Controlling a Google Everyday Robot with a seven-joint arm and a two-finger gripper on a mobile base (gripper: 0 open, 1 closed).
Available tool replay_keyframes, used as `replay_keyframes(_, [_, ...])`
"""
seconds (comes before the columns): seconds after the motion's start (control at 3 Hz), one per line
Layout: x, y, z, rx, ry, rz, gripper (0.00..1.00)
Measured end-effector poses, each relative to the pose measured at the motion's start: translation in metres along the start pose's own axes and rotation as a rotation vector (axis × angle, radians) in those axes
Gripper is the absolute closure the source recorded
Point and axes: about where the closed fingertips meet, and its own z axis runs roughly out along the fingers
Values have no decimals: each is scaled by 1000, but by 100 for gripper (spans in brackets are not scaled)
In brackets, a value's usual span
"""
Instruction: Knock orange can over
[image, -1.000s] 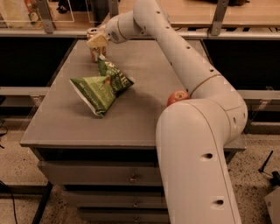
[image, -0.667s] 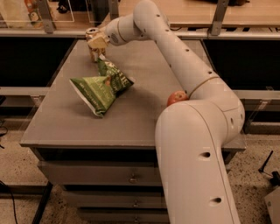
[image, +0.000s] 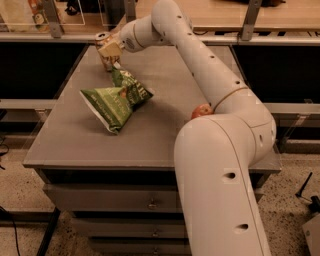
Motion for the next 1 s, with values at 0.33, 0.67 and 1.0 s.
replay_keyframes(0.33, [-16, 4, -4, -4, 12, -21, 82])
replay_keyframes(0.67, [-34, 1, -17, 18, 21, -34, 79])
replay_keyframes(1.0, [-49, -11, -42, 70, 17, -27, 79])
